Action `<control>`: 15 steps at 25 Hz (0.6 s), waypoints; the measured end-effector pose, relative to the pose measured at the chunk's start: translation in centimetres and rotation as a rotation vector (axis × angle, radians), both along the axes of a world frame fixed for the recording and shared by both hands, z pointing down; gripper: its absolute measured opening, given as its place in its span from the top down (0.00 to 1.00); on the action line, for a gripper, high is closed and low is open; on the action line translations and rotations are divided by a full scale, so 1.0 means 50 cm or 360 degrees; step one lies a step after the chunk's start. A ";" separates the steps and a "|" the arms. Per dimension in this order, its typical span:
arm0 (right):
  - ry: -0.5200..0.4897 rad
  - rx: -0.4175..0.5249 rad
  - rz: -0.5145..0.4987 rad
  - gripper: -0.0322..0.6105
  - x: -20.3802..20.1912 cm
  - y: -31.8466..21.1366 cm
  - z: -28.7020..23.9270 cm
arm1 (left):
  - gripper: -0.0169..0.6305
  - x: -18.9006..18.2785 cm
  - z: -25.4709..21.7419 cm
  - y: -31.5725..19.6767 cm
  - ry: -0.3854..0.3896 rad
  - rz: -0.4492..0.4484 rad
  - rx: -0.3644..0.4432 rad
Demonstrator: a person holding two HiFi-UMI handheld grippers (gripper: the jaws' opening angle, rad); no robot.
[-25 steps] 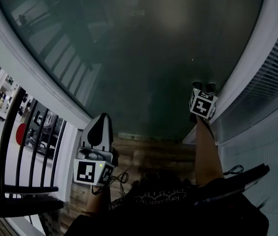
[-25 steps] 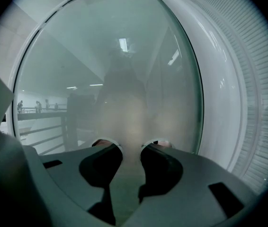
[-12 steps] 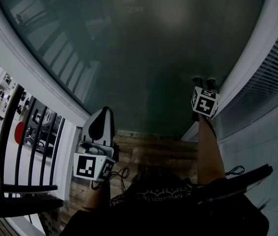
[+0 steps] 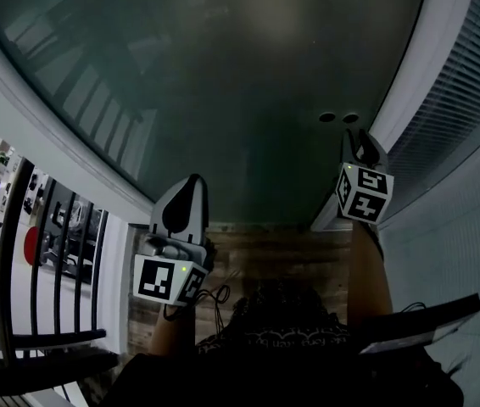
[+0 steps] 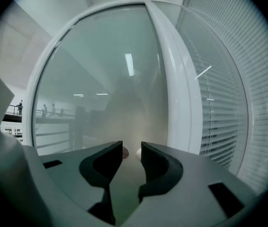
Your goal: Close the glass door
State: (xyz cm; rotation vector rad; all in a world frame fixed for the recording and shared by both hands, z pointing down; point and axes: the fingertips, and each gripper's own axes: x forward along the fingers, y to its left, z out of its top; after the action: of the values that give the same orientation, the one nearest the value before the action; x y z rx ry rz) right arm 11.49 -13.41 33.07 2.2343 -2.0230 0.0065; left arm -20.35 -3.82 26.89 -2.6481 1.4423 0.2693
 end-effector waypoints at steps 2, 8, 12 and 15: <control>0.0055 0.0045 -0.0046 0.76 -0.010 0.043 -0.011 | 0.97 0.020 0.014 0.004 -0.0008 0.0046 -0.0006; 0.0120 0.0152 -0.0208 0.76 -0.041 0.166 -0.072 | 0.97 0.065 0.005 0.040 0.0028 0.0060 -0.0014; 0.0107 0.0237 -0.0291 0.76 -0.022 0.240 -0.123 | 0.97 0.094 -0.005 0.090 0.0030 -0.0003 -0.0018; 0.0108 0.0277 -0.0367 0.76 0.005 0.298 -0.142 | 0.97 0.125 -0.010 0.147 0.0056 -0.0085 0.0003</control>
State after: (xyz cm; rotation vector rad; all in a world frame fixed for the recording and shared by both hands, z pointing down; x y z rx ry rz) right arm 11.74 1.49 25.98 2.0461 -2.3101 -0.2734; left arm -14.08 3.52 26.39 -2.6119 1.5199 0.3134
